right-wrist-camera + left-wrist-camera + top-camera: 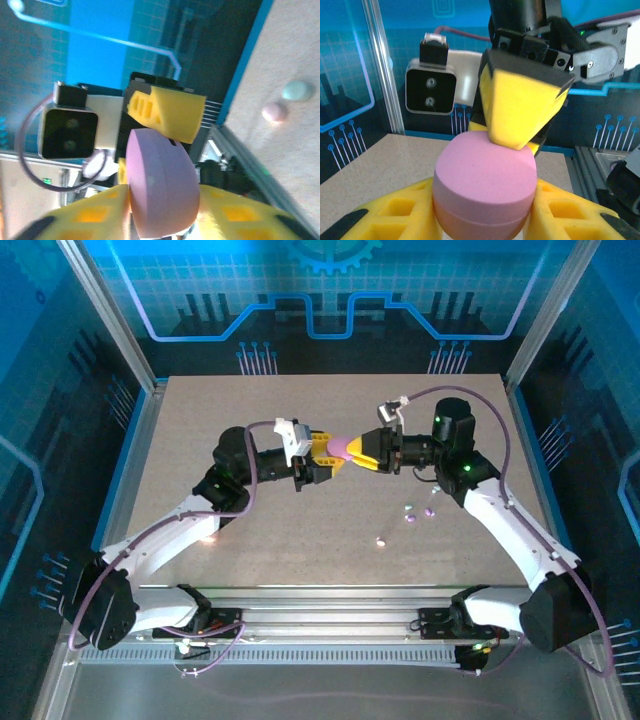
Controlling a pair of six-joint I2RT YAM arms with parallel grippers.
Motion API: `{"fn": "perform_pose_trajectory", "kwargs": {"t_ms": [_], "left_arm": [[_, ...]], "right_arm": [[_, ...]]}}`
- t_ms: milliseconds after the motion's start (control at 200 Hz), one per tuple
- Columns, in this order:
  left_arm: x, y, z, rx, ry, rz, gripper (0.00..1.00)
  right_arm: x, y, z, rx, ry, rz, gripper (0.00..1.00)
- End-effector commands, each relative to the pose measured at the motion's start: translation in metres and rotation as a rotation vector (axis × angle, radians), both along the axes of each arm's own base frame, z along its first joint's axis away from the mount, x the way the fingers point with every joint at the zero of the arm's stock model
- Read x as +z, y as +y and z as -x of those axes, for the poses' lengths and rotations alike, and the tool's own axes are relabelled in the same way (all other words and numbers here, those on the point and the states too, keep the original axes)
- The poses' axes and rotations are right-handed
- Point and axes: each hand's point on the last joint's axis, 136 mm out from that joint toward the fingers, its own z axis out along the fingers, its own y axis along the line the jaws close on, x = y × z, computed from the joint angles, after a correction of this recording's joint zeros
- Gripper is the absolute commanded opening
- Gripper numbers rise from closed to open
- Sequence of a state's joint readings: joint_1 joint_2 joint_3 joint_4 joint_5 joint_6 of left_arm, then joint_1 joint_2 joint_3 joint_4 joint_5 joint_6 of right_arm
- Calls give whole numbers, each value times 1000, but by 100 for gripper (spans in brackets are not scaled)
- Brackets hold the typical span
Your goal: Insert wireless bluetooth earbuds into charging case
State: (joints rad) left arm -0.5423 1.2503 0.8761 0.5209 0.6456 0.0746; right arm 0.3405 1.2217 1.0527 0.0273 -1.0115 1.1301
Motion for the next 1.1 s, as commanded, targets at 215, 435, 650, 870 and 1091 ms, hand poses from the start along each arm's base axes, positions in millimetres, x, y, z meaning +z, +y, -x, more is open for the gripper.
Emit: {"fn": "perform_pose_trajectory", "kwargs": {"t_ms": [215,435,650,870,1091], "left_arm": [[6,0,15,-66,112,17,33],[8,-2,19,-107,171,25,33],[5,-4,23,-142,192,25,33],[2,-7,25,-168,202,18,34],[-2,-7,25,-168,197,0,34]], "right_arm": [[-8,-44,3,-174,-469,394,63],[-18,-47,15,-94,-1068,560,60],[-23,-34,22,66,-1332,626,59],[-7,-19,18,36,-1413,559,59],[-4,-12,23,62,-1383,501,58]]}}
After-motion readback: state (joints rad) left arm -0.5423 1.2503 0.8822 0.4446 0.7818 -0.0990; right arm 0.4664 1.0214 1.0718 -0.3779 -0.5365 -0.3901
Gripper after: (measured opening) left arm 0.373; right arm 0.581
